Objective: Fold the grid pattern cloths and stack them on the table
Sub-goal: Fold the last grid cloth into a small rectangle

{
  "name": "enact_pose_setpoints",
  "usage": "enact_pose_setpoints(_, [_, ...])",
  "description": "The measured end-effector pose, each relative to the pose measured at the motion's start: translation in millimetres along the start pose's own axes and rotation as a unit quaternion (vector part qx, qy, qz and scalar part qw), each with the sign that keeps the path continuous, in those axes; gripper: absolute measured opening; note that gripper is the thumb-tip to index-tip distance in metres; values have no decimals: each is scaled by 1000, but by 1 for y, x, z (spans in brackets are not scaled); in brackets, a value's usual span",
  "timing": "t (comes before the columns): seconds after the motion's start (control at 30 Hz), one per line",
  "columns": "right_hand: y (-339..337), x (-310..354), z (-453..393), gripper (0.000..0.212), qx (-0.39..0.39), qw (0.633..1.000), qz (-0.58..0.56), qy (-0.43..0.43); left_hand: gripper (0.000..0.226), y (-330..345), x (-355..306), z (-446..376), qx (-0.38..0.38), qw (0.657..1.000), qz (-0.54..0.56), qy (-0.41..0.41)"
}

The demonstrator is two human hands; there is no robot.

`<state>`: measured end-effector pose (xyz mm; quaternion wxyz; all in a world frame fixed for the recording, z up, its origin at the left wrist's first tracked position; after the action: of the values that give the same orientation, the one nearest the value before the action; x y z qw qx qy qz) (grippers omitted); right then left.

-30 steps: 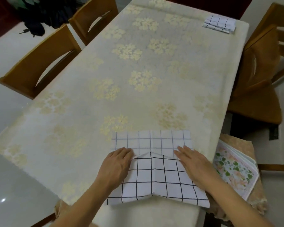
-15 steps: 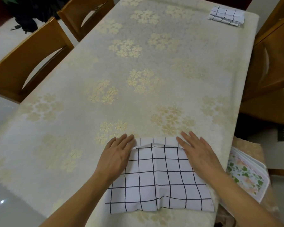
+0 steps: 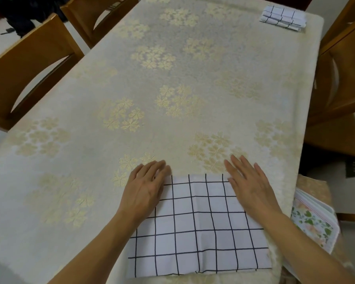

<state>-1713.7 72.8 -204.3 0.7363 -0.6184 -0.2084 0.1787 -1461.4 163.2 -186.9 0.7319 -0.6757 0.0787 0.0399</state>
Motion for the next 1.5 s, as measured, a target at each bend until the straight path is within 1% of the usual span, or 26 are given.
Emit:
enact_pose_setpoints(0.13, [-20,6,10,52,-32,998,-40,23,39,-25,-2,12,-45,997,21,-60])
enact_pose_setpoints(0.2, [-28,19,26,53,-43,995,-84,23,41,-31,-19,35,-55,995,45,-63])
enact_pose_setpoints(0.3, [-11,42,50,59,8,996,-90,16,50,-8,-42,72,4,996,52,-70])
enact_pose_setpoints(0.4, [16,40,62,66,49,996,-73,35,57,20,-44,87,54,993,54,-87])
enact_pose_setpoints(0.7, [32,6,66,75,68,995,-18,70,66,37,-20,81,83,994,-1,-70])
enact_pose_setpoints(0.83, [26,8,70,78,75,995,-25,67,70,29,-23,84,93,994,1,-65])
enact_pose_setpoints(0.9, [14,23,82,80,70,996,-34,31,74,18,-38,94,91,995,2,-30])
enact_pose_setpoints(1.03, [2,75,127,84,80,989,-43,-113,87,15,-86,133,105,991,-14,78])
enact_pose_setpoints(1.13, [13,92,159,88,88,979,-23,-181,84,31,-95,152,118,988,-29,92])
enact_pose_setpoints(1.2, [25,94,171,85,99,975,1,-199,77,38,-94,154,120,989,-32,86])
enact_pose_setpoints(1.33, [38,91,170,74,91,976,25,-197,70,47,-95,149,119,987,-38,96])
enact_pose_setpoints(1.5, [41,86,160,71,83,978,43,-188,63,47,-91,144,111,984,-52,128])
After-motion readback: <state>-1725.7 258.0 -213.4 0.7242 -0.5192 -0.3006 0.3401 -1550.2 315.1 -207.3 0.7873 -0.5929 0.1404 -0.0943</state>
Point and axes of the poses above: each hand's wrist, its own z-axis away from the middle knuckle, its own y-axis out of the palm, x = y × z, the point moved 10 cm from there along -z, towards the middle knuckle, and after that the axes turned 7 degrees about x, right-handed, at the moved point
